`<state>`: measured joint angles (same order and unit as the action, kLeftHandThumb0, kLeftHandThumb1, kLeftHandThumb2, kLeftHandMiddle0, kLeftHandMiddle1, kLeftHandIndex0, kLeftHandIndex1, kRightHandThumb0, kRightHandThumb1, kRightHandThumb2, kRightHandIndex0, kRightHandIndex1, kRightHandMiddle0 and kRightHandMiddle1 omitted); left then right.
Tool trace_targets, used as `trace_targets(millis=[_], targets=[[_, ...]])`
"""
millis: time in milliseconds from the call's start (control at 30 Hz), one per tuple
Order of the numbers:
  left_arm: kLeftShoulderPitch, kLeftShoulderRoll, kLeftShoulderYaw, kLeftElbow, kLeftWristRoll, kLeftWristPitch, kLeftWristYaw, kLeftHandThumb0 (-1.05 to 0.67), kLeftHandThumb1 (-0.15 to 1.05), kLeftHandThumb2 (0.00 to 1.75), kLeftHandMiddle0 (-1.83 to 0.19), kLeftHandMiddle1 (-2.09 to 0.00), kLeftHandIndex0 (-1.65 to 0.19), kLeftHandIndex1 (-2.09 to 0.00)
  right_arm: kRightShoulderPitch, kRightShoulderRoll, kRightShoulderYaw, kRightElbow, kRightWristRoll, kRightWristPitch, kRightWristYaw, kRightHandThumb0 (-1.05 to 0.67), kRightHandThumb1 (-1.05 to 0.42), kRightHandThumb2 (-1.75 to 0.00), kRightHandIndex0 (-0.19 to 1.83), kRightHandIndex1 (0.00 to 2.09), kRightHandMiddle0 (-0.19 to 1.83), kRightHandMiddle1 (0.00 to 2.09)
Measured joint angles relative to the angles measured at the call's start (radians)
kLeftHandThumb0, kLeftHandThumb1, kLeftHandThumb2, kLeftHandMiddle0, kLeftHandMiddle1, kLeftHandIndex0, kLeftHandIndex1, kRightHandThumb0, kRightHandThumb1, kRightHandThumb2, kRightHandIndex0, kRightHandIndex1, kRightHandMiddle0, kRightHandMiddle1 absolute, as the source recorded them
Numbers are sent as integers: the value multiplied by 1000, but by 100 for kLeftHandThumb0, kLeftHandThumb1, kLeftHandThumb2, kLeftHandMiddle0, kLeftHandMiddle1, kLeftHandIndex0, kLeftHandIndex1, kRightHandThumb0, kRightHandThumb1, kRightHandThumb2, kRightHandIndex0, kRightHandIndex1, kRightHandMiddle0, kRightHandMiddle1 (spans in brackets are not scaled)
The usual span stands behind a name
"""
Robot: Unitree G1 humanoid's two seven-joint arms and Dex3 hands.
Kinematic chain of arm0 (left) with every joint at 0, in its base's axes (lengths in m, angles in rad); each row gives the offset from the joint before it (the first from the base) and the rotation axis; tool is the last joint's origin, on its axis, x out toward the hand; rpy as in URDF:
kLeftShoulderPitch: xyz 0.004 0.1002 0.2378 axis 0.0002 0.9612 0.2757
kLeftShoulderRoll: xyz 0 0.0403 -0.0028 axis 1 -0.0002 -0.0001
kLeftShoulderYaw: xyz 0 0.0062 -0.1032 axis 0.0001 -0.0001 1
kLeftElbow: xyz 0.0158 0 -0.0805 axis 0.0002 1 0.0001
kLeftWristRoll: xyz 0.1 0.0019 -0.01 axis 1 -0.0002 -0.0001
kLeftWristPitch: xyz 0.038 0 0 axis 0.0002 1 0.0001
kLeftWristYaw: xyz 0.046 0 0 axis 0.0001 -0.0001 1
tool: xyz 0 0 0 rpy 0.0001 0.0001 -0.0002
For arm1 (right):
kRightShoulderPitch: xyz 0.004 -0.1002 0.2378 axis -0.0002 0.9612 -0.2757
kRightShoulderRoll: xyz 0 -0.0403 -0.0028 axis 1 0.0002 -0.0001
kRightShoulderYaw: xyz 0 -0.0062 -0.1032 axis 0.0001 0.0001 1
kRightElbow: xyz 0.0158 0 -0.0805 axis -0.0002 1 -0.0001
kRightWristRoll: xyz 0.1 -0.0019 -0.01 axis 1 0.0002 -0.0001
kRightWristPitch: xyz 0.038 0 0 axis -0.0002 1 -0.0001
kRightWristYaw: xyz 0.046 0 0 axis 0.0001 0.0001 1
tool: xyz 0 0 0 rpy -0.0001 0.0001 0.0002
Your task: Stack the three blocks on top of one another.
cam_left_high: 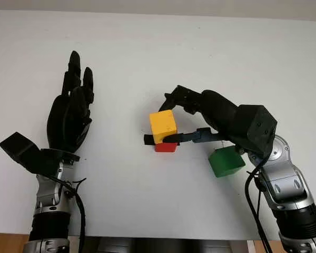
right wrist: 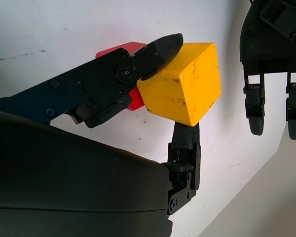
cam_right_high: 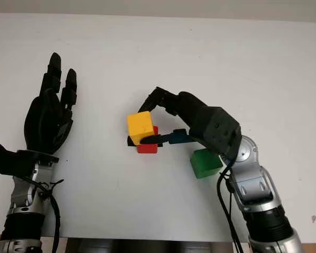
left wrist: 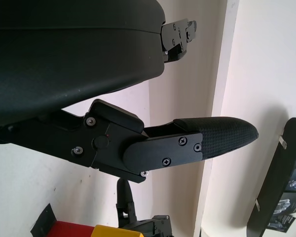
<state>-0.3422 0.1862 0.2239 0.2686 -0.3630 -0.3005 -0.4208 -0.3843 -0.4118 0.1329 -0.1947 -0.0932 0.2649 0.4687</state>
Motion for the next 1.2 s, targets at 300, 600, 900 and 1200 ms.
trace_targets(millis=[300, 600, 900, 1200], targets=[[5, 0, 5, 0, 2, 0, 7, -84, 105, 59, 19, 0, 19, 0, 10, -3, -3, -2, -25, 0, -6, -40, -92, -5, 21, 1, 43, 144], [5, 1, 11, 0, 3, -9, 2, -83, 105, 60, 19, 0, 19, 0, 11, -4, -5, -5, -29, -1, -10, -38, -91, -5, 21, 2, 45, 142], [11, 1, 12, 0, 2, -9, -2, -83, 105, 58, 19, 0, 19, 0, 11, -28, -2, -26, -22, 47, 44, -54, -82, -5, -3, 2, 12, 60], [16, 2, 13, -1, 2, -6, -1, -84, 105, 57, 19, 0, 19, 0, -12, -123, 9, -69, -16, 73, 181, -79, -76, -5, -19, 0, -19, 1]])
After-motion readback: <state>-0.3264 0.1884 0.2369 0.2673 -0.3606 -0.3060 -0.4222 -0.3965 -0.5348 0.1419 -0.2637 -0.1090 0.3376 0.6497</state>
